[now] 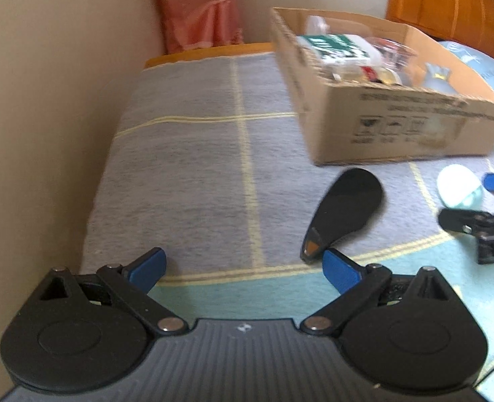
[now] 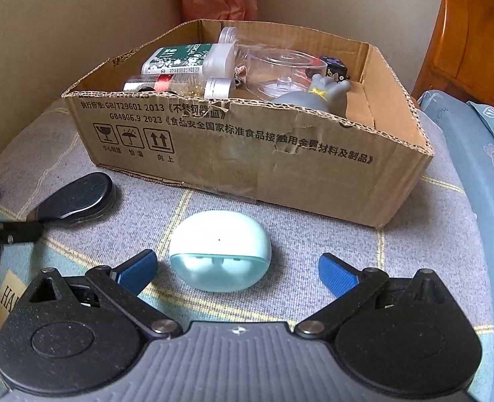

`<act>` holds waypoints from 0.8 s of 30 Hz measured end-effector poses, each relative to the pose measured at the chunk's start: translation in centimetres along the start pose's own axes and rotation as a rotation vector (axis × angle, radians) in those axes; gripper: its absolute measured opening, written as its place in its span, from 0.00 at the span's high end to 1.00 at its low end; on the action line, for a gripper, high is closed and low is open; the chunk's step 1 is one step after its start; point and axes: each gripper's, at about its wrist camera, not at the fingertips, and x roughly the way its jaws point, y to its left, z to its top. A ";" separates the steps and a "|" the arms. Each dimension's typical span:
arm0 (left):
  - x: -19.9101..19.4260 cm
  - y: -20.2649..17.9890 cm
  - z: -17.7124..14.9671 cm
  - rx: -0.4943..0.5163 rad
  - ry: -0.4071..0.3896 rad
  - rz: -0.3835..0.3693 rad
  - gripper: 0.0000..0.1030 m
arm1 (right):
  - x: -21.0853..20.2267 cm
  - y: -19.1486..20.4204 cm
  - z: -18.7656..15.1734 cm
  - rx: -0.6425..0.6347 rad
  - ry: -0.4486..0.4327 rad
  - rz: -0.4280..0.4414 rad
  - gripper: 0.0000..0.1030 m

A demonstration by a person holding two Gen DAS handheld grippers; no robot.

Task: Organize rigid objects
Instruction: 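Move the left tool to the black key fob while the right tool approaches the mint case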

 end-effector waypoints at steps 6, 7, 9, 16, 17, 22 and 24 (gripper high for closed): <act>1.0 1.4 1.3 -0.025 -0.027 0.082 0.02 | -0.4 -0.3 -0.5 0.000 0.002 0.001 0.00; 1.2 1.6 1.5 -0.034 -0.028 0.092 0.02 | -0.4 -0.4 -0.5 0.000 0.002 0.002 0.00; 1.4 1.6 1.9 -0.048 -0.019 0.100 0.02 | -0.5 -0.5 -0.7 -0.003 -0.002 0.004 0.00; 0.2 -0.8 0.8 -0.011 0.000 -0.069 0.02 | -0.7 -0.8 -1.1 -0.014 -0.018 0.013 0.00; 0.3 -1.2 0.7 -0.023 0.008 -0.104 0.02 | -0.7 -0.8 -1.1 -0.015 -0.020 0.014 0.00; 1.1 -3.0 1.1 -0.010 -0.040 -0.087 0.02 | -0.8 -0.9 -1.4 -0.025 -0.037 0.022 0.00; 1.5 -3.2 1.4 -0.017 -0.050 -0.083 0.02 | -0.9 -1.0 -1.6 -0.032 -0.045 0.027 0.00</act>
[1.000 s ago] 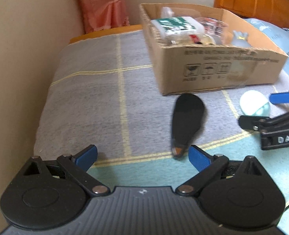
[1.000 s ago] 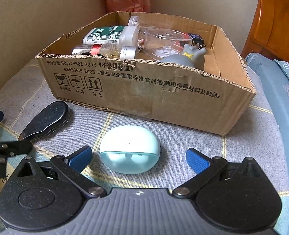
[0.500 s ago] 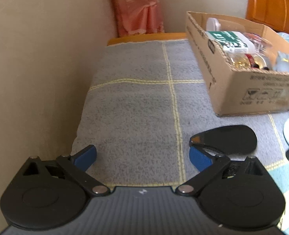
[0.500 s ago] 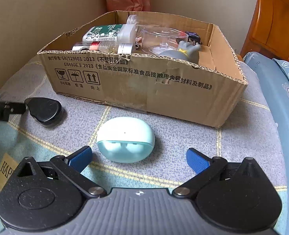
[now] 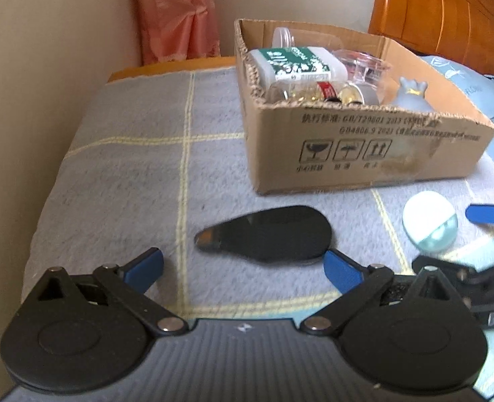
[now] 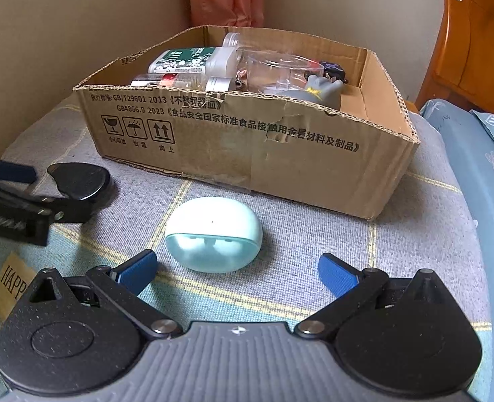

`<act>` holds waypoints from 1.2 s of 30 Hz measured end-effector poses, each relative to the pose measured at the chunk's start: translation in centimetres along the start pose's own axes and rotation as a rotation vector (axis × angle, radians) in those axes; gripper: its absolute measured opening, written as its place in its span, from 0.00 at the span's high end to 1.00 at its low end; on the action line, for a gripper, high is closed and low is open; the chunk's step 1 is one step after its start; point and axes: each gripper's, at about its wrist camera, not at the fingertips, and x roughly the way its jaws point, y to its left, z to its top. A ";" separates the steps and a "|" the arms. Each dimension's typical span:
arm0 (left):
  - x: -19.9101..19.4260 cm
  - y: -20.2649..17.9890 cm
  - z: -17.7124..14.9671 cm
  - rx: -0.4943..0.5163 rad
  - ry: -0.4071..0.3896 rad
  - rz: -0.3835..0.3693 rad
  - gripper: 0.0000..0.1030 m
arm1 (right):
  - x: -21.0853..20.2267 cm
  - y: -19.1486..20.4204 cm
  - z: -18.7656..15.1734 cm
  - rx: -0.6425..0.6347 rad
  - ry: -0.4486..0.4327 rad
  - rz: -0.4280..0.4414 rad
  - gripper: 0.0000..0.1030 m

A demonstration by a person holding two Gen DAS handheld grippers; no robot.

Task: Organize rigid objects
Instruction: 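Move the left tool to the black key fob while the right tool approaches the mint case, then grasp the black key fob with the left tool while the right tool grasps the mint case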

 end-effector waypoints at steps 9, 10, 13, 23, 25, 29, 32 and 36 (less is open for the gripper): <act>0.5 -1.7 0.9 -0.065 0.001 -0.001 0.03 | 0.0 -0.1 -0.1 -0.010 -0.027 0.008 0.00; 0.5 -1.8 0.9 -0.072 0.000 0.005 0.03 | 0.0 0.0 -0.2 -0.010 -0.030 0.008 0.00; 0.7 -1.9 0.5 -0.061 -0.009 0.067 0.03 | 0.0 0.0 -0.2 -0.011 -0.032 0.008 0.00; 0.1 -1.7 0.1 -0.076 -0.020 0.076 0.09 | 0.1 0.1 -0.2 -0.003 -0.039 -0.001 0.00; 0.1 -2.1 0.4 -0.072 -0.019 0.072 0.13 | 0.2 0.2 -0.1 -0.005 -0.037 0.000 0.00; 0.2 -2.1 0.5 -0.059 -0.019 0.067 0.13 | 0.4 0.4 0.0 -0.008 -0.047 0.002 0.00; 0.2 -1.8 0.5 -0.048 -0.021 0.056 0.13 | 0.7 0.8 0.3 -0.026 -0.052 0.013 0.00; 0.2 -1.7 0.5 -0.038 -0.021 0.051 0.13 | 0.6 1.5 0.6 -0.058 -0.058 0.031 0.06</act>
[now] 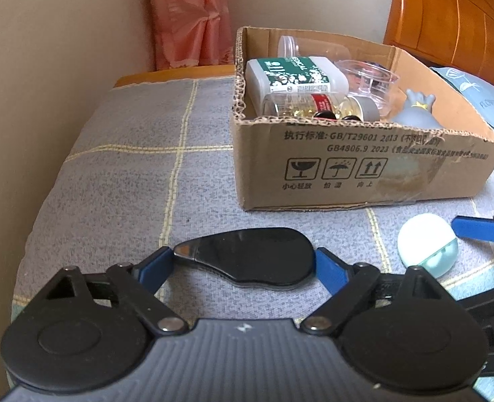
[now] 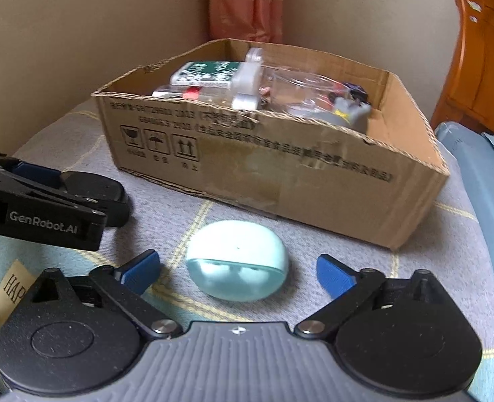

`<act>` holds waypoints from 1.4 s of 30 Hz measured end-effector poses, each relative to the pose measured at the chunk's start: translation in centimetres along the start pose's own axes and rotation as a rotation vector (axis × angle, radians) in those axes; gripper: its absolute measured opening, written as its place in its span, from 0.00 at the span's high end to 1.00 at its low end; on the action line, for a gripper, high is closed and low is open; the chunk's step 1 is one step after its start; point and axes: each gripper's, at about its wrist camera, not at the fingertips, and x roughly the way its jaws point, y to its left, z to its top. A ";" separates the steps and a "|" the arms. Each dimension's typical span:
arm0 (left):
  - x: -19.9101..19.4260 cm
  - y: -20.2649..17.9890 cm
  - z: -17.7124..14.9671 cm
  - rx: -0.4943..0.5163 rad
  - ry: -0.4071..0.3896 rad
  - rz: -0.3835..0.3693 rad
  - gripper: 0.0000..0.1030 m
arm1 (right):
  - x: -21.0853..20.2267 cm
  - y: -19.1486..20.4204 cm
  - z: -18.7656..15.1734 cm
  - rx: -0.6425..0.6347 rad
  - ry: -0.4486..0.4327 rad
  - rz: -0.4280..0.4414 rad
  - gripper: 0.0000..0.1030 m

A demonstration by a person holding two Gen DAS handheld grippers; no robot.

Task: Organize rigid objects
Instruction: 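Grasp the black key fob with the left tool while the right tool grasps the mint case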

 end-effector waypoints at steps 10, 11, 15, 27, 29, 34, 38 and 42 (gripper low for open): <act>-0.3 0.2 -0.2 0.044 -0.002 -0.039 0.13 | -1.1 0.8 0.2 -0.061 -0.001 0.009 0.31; -0.4 0.3 -0.2 0.052 -0.001 -0.047 0.13 | -1.2 0.8 0.2 -0.069 0.003 0.004 0.32; -1.1 0.4 -0.3 0.081 -0.004 -0.069 0.13 | -1.7 0.8 0.1 -0.106 0.018 -0.003 0.36; -3.9 0.3 0.2 0.159 -0.006 -0.123 0.13 | -3.3 -0.7 -0.6 -0.097 0.078 0.048 0.36; -4.5 0.1 0.5 0.174 -0.013 -0.136 0.13 | -3.8 -1.1 -0.8 -0.096 0.084 0.053 0.36; -6.0 -0.5 1.1 0.209 -0.034 -0.150 0.13 | -5.1 -1.8 -0.8 -0.088 0.084 0.057 0.36; -6.6 -1.0 1.5 0.224 -0.046 -0.160 0.13 | -6.2 -2.2 -0.6 -0.093 0.074 0.058 0.37; -7.0 -1.4 1.6 0.239 -0.057 -0.160 0.13 | -6.3 -2.4 -0.8 -0.102 0.082 0.049 0.37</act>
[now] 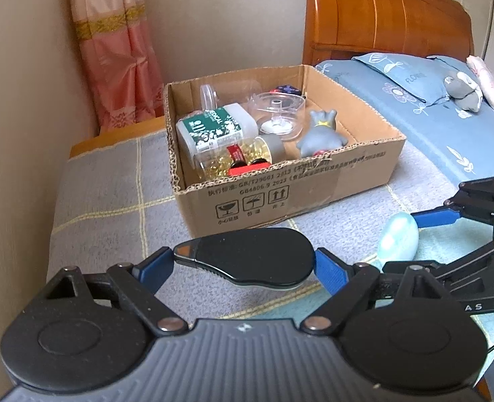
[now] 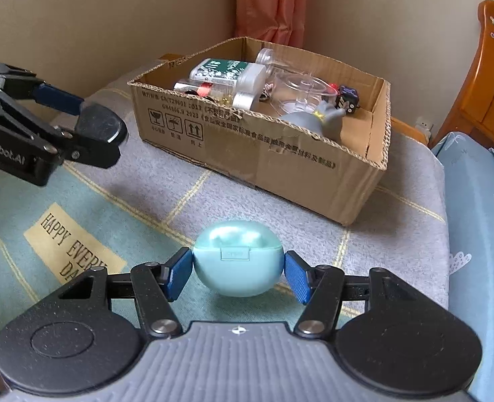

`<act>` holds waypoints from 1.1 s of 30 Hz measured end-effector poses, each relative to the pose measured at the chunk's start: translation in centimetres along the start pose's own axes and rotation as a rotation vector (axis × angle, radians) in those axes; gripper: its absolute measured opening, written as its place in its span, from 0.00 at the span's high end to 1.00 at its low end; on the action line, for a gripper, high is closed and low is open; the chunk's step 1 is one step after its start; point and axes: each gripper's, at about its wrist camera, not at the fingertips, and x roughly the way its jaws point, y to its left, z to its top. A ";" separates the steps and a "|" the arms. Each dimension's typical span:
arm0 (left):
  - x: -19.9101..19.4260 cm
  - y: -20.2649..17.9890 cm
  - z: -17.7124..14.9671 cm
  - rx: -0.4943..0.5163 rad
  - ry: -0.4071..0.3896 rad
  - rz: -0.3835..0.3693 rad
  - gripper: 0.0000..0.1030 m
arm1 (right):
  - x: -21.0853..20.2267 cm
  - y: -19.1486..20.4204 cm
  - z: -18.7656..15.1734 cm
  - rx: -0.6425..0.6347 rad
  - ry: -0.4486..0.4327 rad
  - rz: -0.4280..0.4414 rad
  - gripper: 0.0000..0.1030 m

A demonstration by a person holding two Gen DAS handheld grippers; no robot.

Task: Organize rigid objects
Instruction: 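Grasp the black key fob with the left tool while the right tool grasps the mint case, then carry the key fob and mint case over the box and release both inside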

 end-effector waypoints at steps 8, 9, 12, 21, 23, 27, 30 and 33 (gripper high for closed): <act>-0.1 -0.1 -0.1 0.004 0.004 0.003 0.13 | 1.1 -0.3 -0.6 0.024 0.021 0.005 0.37; -0.1 -0.1 0.0 0.003 0.004 0.004 0.13 | 1.3 -0.3 -0.5 0.022 0.022 0.002 0.37; -0.1 -0.1 0.0 0.004 0.005 0.002 0.13 | 1.8 -0.1 -0.4 0.017 0.014 0.001 0.36; -0.1 -0.1 0.3 0.020 0.016 -0.018 0.13 | 2.8 -0.3 -0.4 0.031 0.030 0.009 0.36; -0.3 -0.2 0.6 0.026 0.020 -0.034 0.13 | 2.4 -0.2 -0.3 0.010 0.037 0.016 0.36; -0.9 -0.4 1.4 0.045 0.025 -0.062 0.13 | 0.9 -0.7 0.5 -0.009 0.032 0.034 0.36; -1.4 -0.4 2.2 0.058 0.021 -0.075 0.13 | -0.9 -1.5 1.8 -0.024 0.004 0.041 0.36; -1.7 -0.5 3.3 0.067 0.011 -0.078 0.13 | -2.8 -2.5 3.5 -0.033 -0.036 0.036 0.36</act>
